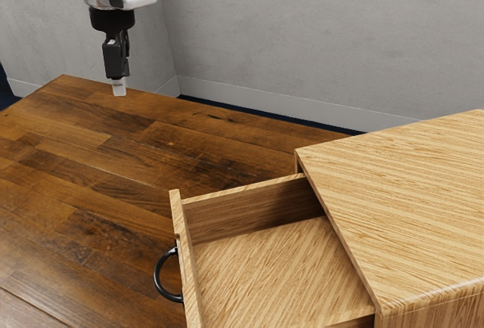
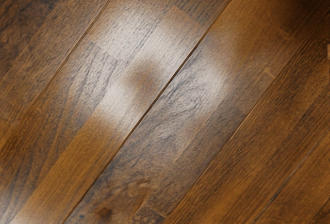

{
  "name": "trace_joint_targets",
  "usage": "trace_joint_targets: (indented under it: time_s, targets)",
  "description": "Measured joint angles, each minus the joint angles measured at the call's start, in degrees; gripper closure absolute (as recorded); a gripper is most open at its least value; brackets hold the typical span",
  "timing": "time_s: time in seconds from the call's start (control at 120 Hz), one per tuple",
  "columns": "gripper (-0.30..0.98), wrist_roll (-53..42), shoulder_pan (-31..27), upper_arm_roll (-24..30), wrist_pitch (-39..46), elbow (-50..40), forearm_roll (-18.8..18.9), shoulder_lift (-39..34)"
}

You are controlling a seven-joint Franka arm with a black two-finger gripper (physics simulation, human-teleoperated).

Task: Push the drawer handle with one arm to close the drawer

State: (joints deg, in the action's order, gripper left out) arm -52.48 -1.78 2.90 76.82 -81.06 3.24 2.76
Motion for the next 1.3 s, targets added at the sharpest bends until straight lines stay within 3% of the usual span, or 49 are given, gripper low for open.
trace_joint_targets:
  time_s: [0.2, 0.25, 0.375, 0.533, 0.617, 0.667, 0.733, 0.892, 1.017, 1.167, 1.3]
  targets:
    - [0.00, 0.03, -0.42, -0.65, 0.00, 0.09, -1.27, -0.09]
    - [0.00, 0.41, -0.90, -0.58, -0.68, 5.25, -1.80, -1.46]
    - [0.00, 1.50, -1.17, 0.10, -4.58, 10.00, -4.32, -12.96]
    - [0.00, 3.01, -0.13, 5.52, -14.45, 10.65, -5.61, -21.53]
    - [0.00, 4.13, -0.43, 5.52, -19.61, 10.50, -6.05, -24.38]
    - [0.02, 4.79, -0.70, 4.35, -22.39, 7.86, -6.21, -23.70]
    - [0.17, 5.44, -0.35, 4.07, -22.53, 1.64, -3.75, -21.19]
    - [0.51, 5.22, -1.28, 2.09, -9.81, -21.01, -0.65, -19.93]
    - [0.65, 4.74, -2.25, 1.31, 0.05, -28.32, -0.38, -17.61]
    - [0.73, 4.47, -2.95, 2.45, 8.13, -42.69, -3.33, -28.72]
    - [0.76, 4.96, -2.76, 9.15, 12.44, -52.00, -8.49, -37.30]
